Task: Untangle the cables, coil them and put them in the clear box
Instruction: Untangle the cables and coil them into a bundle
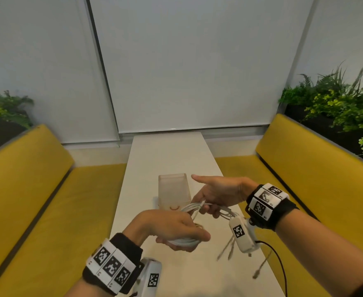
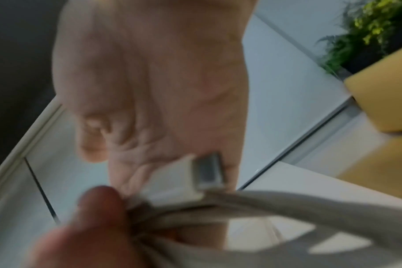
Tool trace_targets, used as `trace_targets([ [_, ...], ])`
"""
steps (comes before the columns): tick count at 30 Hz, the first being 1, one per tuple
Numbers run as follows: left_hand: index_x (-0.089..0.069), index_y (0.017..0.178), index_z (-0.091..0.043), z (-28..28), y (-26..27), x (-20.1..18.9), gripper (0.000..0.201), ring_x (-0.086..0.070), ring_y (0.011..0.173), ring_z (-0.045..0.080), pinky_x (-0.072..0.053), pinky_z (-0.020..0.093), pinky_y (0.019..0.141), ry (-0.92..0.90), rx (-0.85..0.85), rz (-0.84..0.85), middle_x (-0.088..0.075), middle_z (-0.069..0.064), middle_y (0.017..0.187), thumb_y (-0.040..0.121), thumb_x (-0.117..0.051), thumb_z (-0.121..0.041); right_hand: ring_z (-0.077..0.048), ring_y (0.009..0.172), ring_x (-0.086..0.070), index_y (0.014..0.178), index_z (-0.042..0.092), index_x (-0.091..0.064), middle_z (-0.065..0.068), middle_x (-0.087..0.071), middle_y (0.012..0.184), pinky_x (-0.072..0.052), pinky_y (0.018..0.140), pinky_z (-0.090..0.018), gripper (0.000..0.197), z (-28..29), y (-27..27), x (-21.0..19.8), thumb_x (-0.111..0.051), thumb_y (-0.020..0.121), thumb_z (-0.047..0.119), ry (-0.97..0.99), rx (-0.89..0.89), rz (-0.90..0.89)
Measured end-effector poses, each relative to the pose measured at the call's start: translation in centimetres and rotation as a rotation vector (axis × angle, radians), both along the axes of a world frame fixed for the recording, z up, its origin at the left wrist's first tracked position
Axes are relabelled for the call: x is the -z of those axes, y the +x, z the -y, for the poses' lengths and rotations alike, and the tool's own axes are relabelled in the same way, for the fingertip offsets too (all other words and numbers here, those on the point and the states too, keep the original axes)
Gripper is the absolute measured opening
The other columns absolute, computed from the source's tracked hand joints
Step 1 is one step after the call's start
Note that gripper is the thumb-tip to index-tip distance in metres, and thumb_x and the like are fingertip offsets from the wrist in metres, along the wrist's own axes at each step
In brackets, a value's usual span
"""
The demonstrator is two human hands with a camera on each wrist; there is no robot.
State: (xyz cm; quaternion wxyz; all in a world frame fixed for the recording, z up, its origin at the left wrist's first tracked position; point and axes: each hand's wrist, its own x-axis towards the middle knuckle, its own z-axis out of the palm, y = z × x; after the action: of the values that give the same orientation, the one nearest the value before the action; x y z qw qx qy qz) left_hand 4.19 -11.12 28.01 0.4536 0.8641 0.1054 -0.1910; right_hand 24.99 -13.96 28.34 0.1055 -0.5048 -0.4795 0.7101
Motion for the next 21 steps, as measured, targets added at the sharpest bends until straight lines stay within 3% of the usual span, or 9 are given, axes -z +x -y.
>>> trace_targets([
  [2,-0.057,0.064,-0.015,0.0,0.3,0.7,0.06,-0.038,0.039,0.022,-0.033,0.024,0.041,0.088,-0.01,-0.064,-0.051,0.011,0.058,0.096,-0.041,-0.063,-0.011,0.062,-0.035,0.114,0.007,-0.06,0.0,-0.043,0.075,-0.038,0.06,-0.024,0.063,0.1,-0.6,0.1,-0.027,0.101,0.059,0.07,-0.001,0.09],
  [4,-0.056,0.064,-0.017,-0.5,0.5,1.6,0.059,-0.041,0.04,0.019,-0.035,0.025,0.043,0.142,-0.082,-0.072,-0.053,0.009,0.06,0.095,-0.041,-0.065,-0.01,0.062,-0.037,0.108,0.007,-0.057,0.0,-0.045,0.076,-0.038,0.061,-0.026,0.031,0.3,-1.2,0.3,-0.038,0.104,0.031,0.175,-0.006,0.208],
  [6,-0.054,0.064,-0.019,-0.9,0.8,2.5,0.058,-0.046,0.045,0.018,-0.037,0.024,0.045,0.228,-0.184,-0.048,-0.056,0.006,0.063,0.095,-0.04,-0.067,-0.01,0.061,-0.039,0.108,0.006,-0.054,-0.001,-0.045,0.077,-0.041,0.059,-0.025,0.02,0.4,-1.8,0.7,-0.037,0.103,0.016,0.232,0.005,0.275],
  [9,-0.052,0.063,-0.024,-1.5,1.2,3.5,0.055,-0.049,0.057,0.013,-0.039,0.024,0.057,0.436,-0.279,0.019,-0.056,-0.001,0.066,0.097,-0.036,-0.065,-0.012,0.059,-0.045,0.114,0.003,-0.051,-0.004,-0.047,0.078,-0.051,0.057,-0.027,0.023,0.4,-2.1,1.0,-0.038,0.104,0.018,0.274,0.055,0.352],
  [13,-0.043,0.059,-0.032,-1.6,1.5,3.7,0.051,-0.042,0.058,0.007,-0.028,0.023,0.054,0.613,-0.352,0.156,-0.045,-0.011,0.063,0.102,-0.033,-0.055,-0.012,0.055,-0.046,0.127,0.005,-0.044,-0.007,-0.048,0.08,-0.053,0.051,-0.029,0.029,0.3,-2.3,1.5,-0.038,0.104,0.023,0.309,0.177,0.366],
  [15,-0.048,0.064,-0.031,-1.6,1.7,4.1,0.048,-0.043,0.06,0.007,-0.027,0.022,0.053,0.694,-0.37,0.221,-0.045,-0.011,0.065,0.103,-0.032,-0.052,-0.013,0.052,-0.047,0.12,0.005,-0.047,-0.008,-0.05,0.079,-0.052,0.05,-0.03,0.026,0.4,-2.6,1.8,-0.036,0.103,0.021,0.334,0.234,0.384],
  [19,-0.063,0.082,-0.027,-2.0,2.0,6.2,0.048,-0.051,0.07,0.009,-0.028,0.018,0.054,0.812,-0.393,0.321,-0.06,-0.01,0.083,0.1,-0.029,-0.056,-0.017,0.05,-0.048,0.09,0.005,-0.053,-0.011,-0.05,0.069,-0.051,0.058,-0.038,0.022,1.0,-3.4,1.9,-0.034,0.096,0.013,0.379,0.25,0.393],
  [21,-0.062,0.08,-0.027,-2.2,2.1,6.9,0.049,-0.052,0.07,0.01,-0.029,0.017,0.055,0.839,-0.42,0.369,-0.062,-0.01,0.08,0.098,-0.028,-0.058,-0.02,0.056,-0.051,0.093,0.005,-0.054,-0.015,-0.052,0.077,-0.051,0.06,-0.04,0.027,1.3,-3.7,2.0,-0.032,0.098,0.02,0.391,0.267,0.381],
])
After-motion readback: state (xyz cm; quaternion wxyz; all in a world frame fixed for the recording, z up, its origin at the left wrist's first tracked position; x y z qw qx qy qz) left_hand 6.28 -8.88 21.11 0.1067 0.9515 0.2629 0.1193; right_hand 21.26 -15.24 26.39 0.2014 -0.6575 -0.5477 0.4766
